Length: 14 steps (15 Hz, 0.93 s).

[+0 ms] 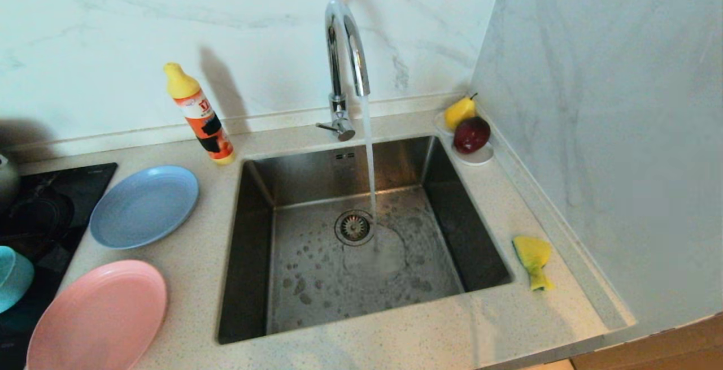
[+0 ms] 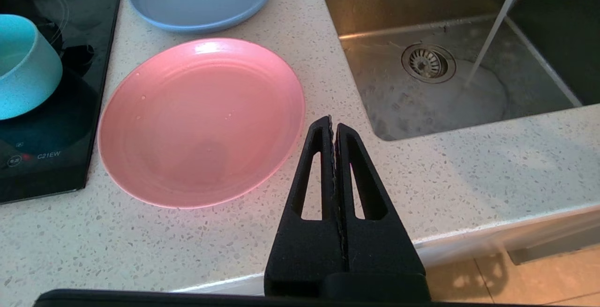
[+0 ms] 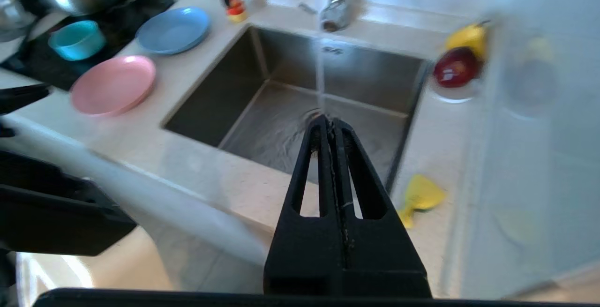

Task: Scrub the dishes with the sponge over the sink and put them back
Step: Pick up a bowl and the sponge

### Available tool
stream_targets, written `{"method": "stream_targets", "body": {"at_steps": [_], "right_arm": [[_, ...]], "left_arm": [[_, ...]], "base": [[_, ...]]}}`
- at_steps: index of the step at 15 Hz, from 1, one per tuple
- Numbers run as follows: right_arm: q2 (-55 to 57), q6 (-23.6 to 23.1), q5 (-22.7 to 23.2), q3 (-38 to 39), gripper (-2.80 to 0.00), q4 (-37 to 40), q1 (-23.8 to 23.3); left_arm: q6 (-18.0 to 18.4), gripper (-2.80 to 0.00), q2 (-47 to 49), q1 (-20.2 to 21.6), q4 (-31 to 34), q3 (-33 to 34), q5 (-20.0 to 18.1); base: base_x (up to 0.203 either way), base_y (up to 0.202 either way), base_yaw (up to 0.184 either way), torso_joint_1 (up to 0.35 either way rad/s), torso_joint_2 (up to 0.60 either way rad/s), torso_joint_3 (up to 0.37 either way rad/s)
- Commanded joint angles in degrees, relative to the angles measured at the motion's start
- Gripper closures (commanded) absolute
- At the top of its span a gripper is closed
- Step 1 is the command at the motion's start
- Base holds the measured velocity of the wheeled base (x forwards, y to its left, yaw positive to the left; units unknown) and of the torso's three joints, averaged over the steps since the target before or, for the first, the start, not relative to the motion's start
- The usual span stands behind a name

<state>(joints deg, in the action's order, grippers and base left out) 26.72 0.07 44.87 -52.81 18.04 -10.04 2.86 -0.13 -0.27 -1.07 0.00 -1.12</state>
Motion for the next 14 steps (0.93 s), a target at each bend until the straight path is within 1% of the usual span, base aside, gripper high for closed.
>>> {"method": "stream_targets", "body": {"at_steps": [1,3,8,14], "right_arm": [[4.3,-0.1,5.8,-0.5,0.00,0.1,-4.2],[7.4,-0.3,9.2,-0.6,0.00,0.0,-5.4],[16.8,-2.0,11.5,-2.0,0.00,-0.8,-5.2],[23.4,-2.1,11.2,-3.4,0.00,-1.0,1.5]], "left_arm": [[0.0,0.00,0.0,0.0,-0.1,0.7,0.0],[0.0,0.00,0.0,0.0,-0.1,0.7,0.0],[0.0,0.00,0.0,0.0,-0.1,0.7,0.0],[0.0,0.00,0.0,0.0,-0.1,0.7,0.0]], "base": [[0.000,0.000,0.000,0.000,0.00,0.000],[0.000,0.000,0.000,0.000,0.00,0.000],[0.000,0.000,0.000,0.000,0.00,0.000],[0.000,0.000,0.000,0.000,0.00,0.000]]}}
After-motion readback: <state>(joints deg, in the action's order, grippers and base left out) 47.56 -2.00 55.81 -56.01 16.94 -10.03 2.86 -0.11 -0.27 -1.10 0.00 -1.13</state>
